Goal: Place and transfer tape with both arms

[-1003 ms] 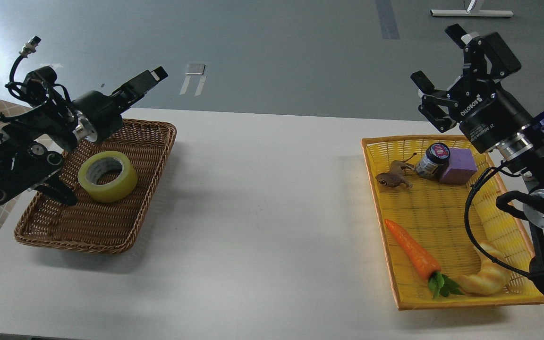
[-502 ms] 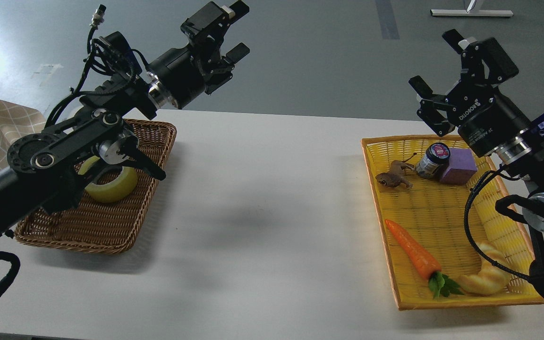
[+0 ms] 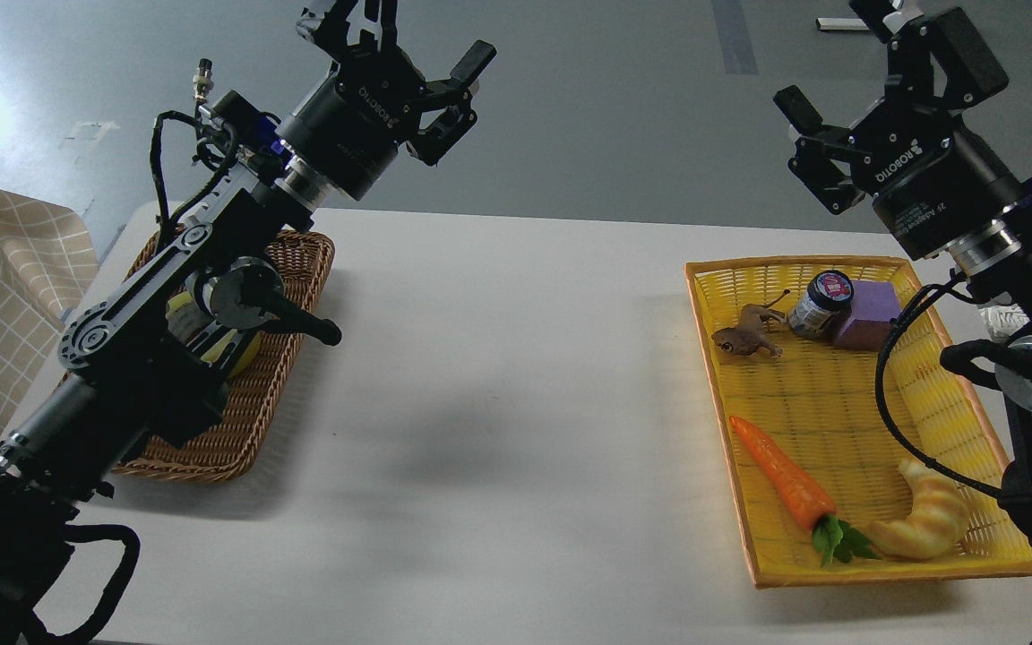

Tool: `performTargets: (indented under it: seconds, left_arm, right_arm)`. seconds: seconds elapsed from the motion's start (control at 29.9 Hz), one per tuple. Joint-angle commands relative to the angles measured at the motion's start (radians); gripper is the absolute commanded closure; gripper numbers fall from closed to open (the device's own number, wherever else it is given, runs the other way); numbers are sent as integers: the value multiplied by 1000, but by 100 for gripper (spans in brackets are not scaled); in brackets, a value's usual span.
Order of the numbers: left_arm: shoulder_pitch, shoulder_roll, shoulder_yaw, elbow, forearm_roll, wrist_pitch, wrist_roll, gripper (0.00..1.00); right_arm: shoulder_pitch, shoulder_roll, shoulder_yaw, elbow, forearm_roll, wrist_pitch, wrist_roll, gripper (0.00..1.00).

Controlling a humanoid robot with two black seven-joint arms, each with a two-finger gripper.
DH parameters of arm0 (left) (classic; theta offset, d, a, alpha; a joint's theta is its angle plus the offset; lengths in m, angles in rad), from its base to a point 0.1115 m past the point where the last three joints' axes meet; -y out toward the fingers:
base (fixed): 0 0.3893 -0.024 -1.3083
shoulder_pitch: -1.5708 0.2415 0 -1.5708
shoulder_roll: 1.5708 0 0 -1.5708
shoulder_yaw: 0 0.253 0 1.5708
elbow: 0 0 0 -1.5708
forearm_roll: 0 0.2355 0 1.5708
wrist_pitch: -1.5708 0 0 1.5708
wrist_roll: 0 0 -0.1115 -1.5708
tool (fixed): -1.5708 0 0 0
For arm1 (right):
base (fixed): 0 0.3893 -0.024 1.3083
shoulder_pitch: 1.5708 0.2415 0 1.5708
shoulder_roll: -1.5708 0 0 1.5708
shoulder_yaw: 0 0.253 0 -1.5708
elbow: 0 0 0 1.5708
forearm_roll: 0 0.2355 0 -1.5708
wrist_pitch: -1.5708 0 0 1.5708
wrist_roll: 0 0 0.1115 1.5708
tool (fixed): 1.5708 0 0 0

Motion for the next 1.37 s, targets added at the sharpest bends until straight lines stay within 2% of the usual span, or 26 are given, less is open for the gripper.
performTargets:
  seconds: [0.0, 0.07, 0.1, 0.33, 0.5, 0.8, 1.04, 1.34]
  left_arm:
    - [11, -6, -30, 0, -55, -29, 109, 2]
    - [11, -18, -47, 5, -99, -41, 149, 2]
    - [13, -24, -52, 5, -110, -44, 156, 2]
    - [83, -109, -123, 3, -119, -52, 159, 2]
    - [95, -158, -123, 15, -112, -41, 153, 2]
    - [97, -77, -118, 5, -107, -49, 157, 2]
    - [103, -92, -116, 8, -105, -38, 200, 2]
    - [102, -132, -124, 6, -64, -2, 199, 2]
  right_arm:
    - [1, -1, 1, 2, -1, -2, 0, 0]
    - [3, -1, -1, 2, -2, -3, 0, 0]
    - [3, -1, -1, 4, -2, -3, 0, 0]
    - [-5, -6, 1, 30, -2, -2, 2, 0]
    - [3, -12, 1, 41, -3, 0, 2, 0]
    - [3, -27, -1, 41, 0, 0, -2, 0]
    - [4, -27, -9, 31, -5, -2, 0, 0]
    - [1, -24, -7, 30, -3, 6, 6, 0]
